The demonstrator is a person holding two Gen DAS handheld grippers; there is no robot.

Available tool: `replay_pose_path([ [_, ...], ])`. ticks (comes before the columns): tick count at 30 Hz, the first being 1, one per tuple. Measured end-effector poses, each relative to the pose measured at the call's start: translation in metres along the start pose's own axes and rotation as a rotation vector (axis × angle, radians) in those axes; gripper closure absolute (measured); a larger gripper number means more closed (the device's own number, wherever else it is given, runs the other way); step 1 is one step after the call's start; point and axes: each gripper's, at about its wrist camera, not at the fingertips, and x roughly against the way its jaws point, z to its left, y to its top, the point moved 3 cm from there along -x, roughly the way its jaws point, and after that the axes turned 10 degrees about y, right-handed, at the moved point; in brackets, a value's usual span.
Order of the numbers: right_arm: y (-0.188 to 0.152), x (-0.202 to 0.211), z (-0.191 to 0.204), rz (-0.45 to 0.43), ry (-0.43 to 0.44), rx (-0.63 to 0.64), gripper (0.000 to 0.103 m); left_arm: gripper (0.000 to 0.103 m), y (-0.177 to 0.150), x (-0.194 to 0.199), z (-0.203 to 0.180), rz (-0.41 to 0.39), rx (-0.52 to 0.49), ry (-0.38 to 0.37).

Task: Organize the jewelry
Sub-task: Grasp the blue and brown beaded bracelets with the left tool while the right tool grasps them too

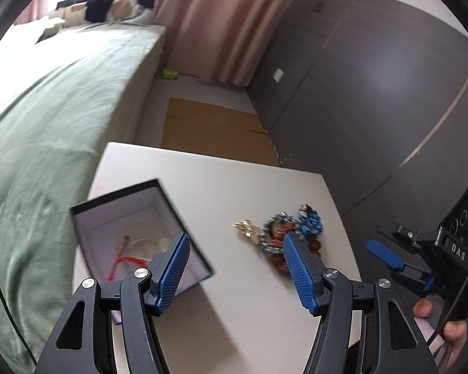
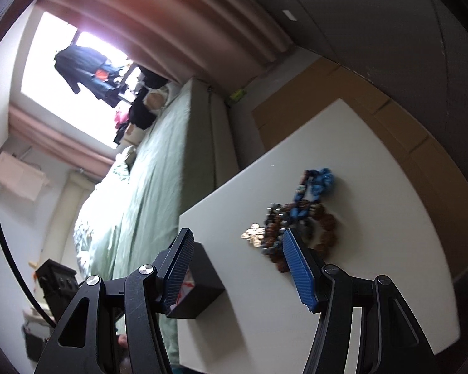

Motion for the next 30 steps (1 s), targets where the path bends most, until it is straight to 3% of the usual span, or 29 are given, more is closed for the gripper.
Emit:
replay_pose_path([
  [6, 0.007, 0.009, -0.019, -0.003, -0.014, -0.04, 0.043, 0.041, 0.002, -0.008, -0.034, -0.008, -0.082, 0.003],
  [12, 0.014, 0.011, -0.044, 0.003, -0.009, -0.135, 0.043, 0.059, -0.004, -0.029, -0.077, 0.037, -0.19, 0.033],
  [17, 0.016, 0.016, -0.061, 0.03, -0.051, -0.183, 0.043, 0.063, -0.011, -0.05, -0.105, 0.059, -0.292, 0.075],
  [25, 0.021, 0.031, -0.083, 0.039, -0.05, -0.238, 0.043, 0.074, -0.023, -0.084, -0.13, 0.095, -0.459, 0.135],
  [30, 0.024, 0.038, -0.091, 0.033, -0.034, -0.269, 0.043, 0.074, -0.03, -0.101, -0.134, 0.104, -0.556, 0.193],
])
